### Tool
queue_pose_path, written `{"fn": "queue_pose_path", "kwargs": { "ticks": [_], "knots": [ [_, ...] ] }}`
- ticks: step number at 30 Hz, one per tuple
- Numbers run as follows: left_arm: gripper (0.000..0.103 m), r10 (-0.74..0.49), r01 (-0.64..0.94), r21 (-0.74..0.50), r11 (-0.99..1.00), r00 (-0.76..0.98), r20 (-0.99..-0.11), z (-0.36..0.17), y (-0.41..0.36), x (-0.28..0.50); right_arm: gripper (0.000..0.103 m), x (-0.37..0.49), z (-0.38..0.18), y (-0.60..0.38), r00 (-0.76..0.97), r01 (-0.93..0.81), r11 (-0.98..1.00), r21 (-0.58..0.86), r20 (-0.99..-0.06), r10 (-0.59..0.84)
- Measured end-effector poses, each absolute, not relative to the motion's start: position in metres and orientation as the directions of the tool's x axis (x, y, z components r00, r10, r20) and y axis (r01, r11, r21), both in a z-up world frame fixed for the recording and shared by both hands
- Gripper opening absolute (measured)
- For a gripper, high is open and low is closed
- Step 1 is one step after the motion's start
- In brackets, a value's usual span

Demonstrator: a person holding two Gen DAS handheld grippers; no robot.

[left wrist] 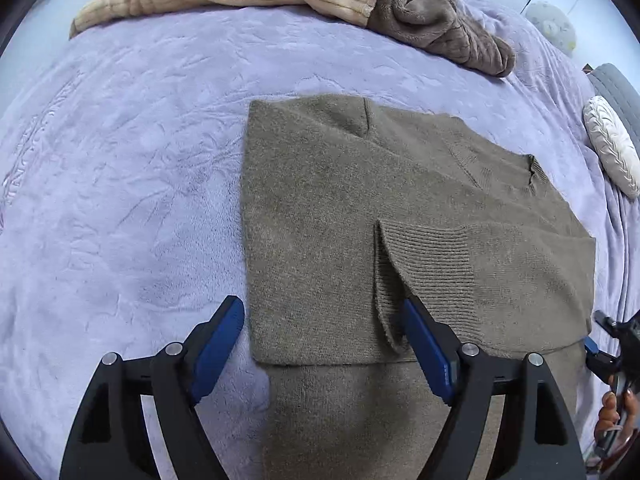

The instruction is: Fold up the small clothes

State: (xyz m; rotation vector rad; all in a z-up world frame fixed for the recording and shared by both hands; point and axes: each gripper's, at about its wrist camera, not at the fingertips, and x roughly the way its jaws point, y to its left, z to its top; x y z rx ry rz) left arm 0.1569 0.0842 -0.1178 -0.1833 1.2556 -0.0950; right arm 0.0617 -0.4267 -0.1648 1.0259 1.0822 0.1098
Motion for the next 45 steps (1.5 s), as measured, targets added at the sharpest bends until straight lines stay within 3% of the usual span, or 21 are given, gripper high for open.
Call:
{"fn": "queue_pose_path", "kwargs": {
  "ticks": [2, 3, 6, 8, 10, 11, 12, 13, 14, 23, 29, 31, 33, 34, 35, 36, 45],
  "knots": [
    [0.082, -0.179, -0.049, -0.203, 0.978, 0.298, -0.938, -0.118, 0.09, 0.157, 0.024, 0.071, -0.17, -0.423, 0.486, 0.391, 0.544, 0.742, -0.669, 0.563],
    [0.082, -0.181, -0.052, -0.205, 0.977, 0.298, -0.937, -0.118, 0.092, 0.157, 0.016, 0.074, -0.17, -0.42, 0.466, 0.389, 0.557, 0.733, -0.679, 0.568],
    [0.082, -0.192, -0.069, -0.218, 0.973, 0.276, -0.942, -0.125, 0.102, 0.158, 0.016, 0.08, -0.151, -0.412, 0.46, 0.321, 0.677, 0.662, -0.734, 0.499],
    [0.079, -0.26, -0.079, -0.286, 0.955, 0.241, -0.935, -0.135, 0.111, 0.162, 0.016, 0.08, -0.154, -0.415, 0.445, 0.325, 0.686, 0.651, -0.745, 0.497],
    [0.058, -0.294, -0.085, -0.321, 0.943, 0.231, -0.927, -0.138, 0.115, 0.164, 0.016, 0.08, -0.161, -0.417, 0.435, 0.348, 0.671, 0.655, -0.747, 0.503],
    [0.038, -0.312, -0.077, -0.337, 0.938, 0.233, -0.921, -0.137, 0.116, 0.164, 0.016, 0.08, -0.16, -0.416, 0.437, 0.35, 0.67, 0.655, -0.746, 0.501],
    [0.025, -0.33, -0.065, -0.354, 0.933, 0.237, -0.914, -0.135, 0.116, 0.164, 0.016, 0.079, -0.158, -0.416, 0.44, 0.347, 0.671, 0.655, -0.746, 0.5],
    [0.023, -0.319, -0.045, -0.34, 0.939, 0.247, -0.915, -0.131, 0.115, 0.163, 0.016, 0.078, -0.154, -0.415, 0.446, 0.339, 0.675, 0.656, -0.743, 0.498],
    [0.015, -0.302, -0.026, -0.319, 0.947, 0.26, -0.917, -0.129, 0.114, 0.162, 0.016, 0.077, -0.15, -0.414, 0.45, 0.33, 0.679, 0.655, -0.742, 0.497],
    [0.015, -0.242, -0.041, -0.265, 0.963, 0.29, -0.926, -0.128, 0.117, 0.156, 0.017, 0.083, -0.166, -0.411, 0.406, 0.33, 0.734, 0.594, -0.791, 0.458],
    [0.015, -0.105, 0.016, -0.105, 0.994, 0.284, -0.953, -0.105, 0.098, 0.131, 0.034, 0.062, -0.146, -0.412, 0.385, 0.359, 0.747, 0.559, -0.818, 0.427],
    [0.015, -0.089, 0.029, -0.085, 0.996, 0.281, -0.955, -0.099, 0.092, 0.121, 0.045, 0.052, -0.137, -0.406, 0.366, 0.348, 0.769, 0.537, -0.833, 0.416],
    [0.015, -0.083, 0.038, -0.076, 0.996, 0.256, -0.963, -0.096, 0.085, 0.11, 0.049, 0.041, -0.127, -0.397, 0.357, 0.333, 0.779, 0.531, -0.836, 0.417],
    [0.018, -0.078, 0.041, -0.07, 0.997, 0.248, -0.966, -0.095, 0.082, 0.106, 0.05, 0.035, -0.121, -0.391, 0.351, 0.324, 0.786, 0.527, -0.838, 0.417],
    [0.051, -0.081, 0.045, -0.072, 0.996, 0.247, -0.966, -0.094, 0.079, 0.1, 0.051, 0.03, -0.117, -0.387, 0.347, 0.319, 0.79, 0.523, -0.841, 0.416],
    [0.101, -0.083, 0.046, -0.074, 0.996, 0.253, -0.964, -0.091, 0.076, 0.094, 0.053, 0.026, -0.114, -0.382, 0.343, 0.315, 0.793, 0.522, -0.841, 0.418],
    [0.102, -0.046, 0.077, -0.029, 0.997, 0.222, -0.974, -0.08, 0.054, 0.047, 0.066, -0.001, -0.095, -0.337, 0.294, 0.28, 0.804, 0.525, -0.844, 0.448]
  ]
}}
